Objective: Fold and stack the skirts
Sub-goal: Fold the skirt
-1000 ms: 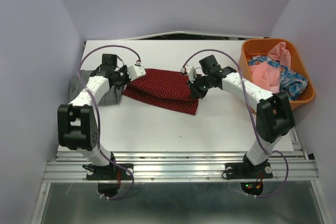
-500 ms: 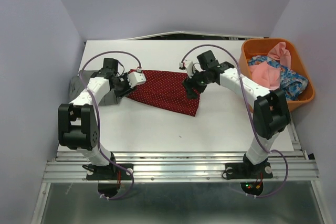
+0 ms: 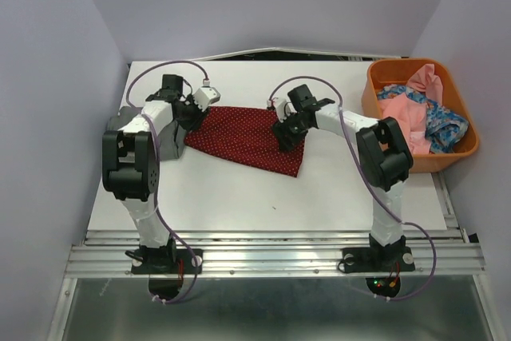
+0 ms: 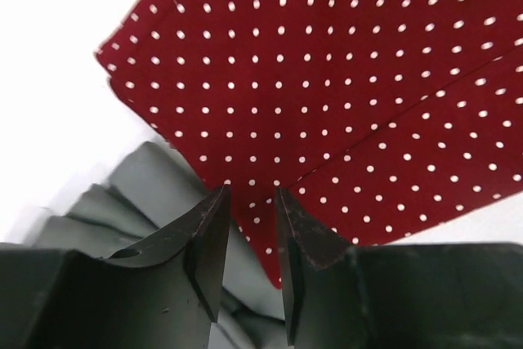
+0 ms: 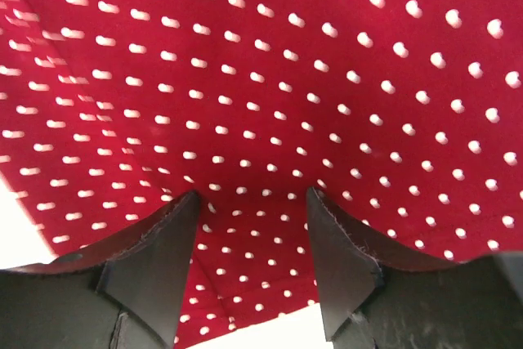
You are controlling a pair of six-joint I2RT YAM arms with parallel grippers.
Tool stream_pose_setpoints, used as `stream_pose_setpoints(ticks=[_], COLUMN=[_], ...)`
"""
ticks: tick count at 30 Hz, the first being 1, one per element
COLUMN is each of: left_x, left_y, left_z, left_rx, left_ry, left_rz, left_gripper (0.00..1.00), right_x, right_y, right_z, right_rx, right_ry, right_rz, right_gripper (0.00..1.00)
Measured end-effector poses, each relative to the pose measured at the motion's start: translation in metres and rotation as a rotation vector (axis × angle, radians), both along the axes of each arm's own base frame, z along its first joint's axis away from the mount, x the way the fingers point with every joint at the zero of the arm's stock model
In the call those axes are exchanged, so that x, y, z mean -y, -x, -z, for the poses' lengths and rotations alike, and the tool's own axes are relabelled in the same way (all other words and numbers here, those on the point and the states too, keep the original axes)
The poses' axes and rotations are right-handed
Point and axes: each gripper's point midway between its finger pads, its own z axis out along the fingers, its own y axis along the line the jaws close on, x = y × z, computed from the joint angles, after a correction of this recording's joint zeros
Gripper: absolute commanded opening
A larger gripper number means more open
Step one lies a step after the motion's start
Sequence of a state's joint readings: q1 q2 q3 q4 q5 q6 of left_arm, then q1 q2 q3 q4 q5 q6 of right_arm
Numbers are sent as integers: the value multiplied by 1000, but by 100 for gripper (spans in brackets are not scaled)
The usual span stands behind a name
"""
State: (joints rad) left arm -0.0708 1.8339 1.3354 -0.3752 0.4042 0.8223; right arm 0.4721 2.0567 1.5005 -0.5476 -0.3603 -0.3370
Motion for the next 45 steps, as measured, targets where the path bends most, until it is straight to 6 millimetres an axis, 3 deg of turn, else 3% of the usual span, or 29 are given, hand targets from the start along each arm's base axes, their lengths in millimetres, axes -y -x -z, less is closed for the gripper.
stream_pose_setpoints(ticks=[3,6,8,9,13,16,18,21,25,30,34,37,41,45], left_x=[-1,0,3,5,15,23,29,40,47,61,63,66,66,79], left_y=[2,14,23,28,37,20,-8,-59,-105,-141,-134,-117,-67,2], left_z=[15,25,25,24,-2,-27,-53,-76,-62,2,40,46,47,45], left_rx=[-38,-71,-87,-94,-69,-16,53,153,179,127,69,77,45,-12], left_ry=[0,7,17,21,59,93,130,172,180,127,76,43,-5,-5], left_rz=[-29,-28,-5,8,46,32,3,-32,-81,-141,-144,-84,29,160], left_gripper=[39,39,39,39,39,40,39,39,37,35,33,31,29,29], right_x=[8,19,31,40,75,91,97,90,79,73,76,82,93,106], right_y=[-10,-37,-68,-94,-178,-201,-201,-192,-169,-149,-135,-125,-117,-122], right_z=[4,5,6,4,-3,-9,-12,-22,-56,-98,-101,-84,-68,-62], right_rx=[19,36,73,118,267,299,285,260,247,268,243,198,138,111], right_ry=[34,32,39,52,93,89,83,44,-12,-66,-69,-46,-20,-28], right_rz=[29,71,106,131,221,262,280,284,285,307,333,350,384,421], right_gripper=[61,61,61,61,76,79,80,80,80,80,81,81,81,80])
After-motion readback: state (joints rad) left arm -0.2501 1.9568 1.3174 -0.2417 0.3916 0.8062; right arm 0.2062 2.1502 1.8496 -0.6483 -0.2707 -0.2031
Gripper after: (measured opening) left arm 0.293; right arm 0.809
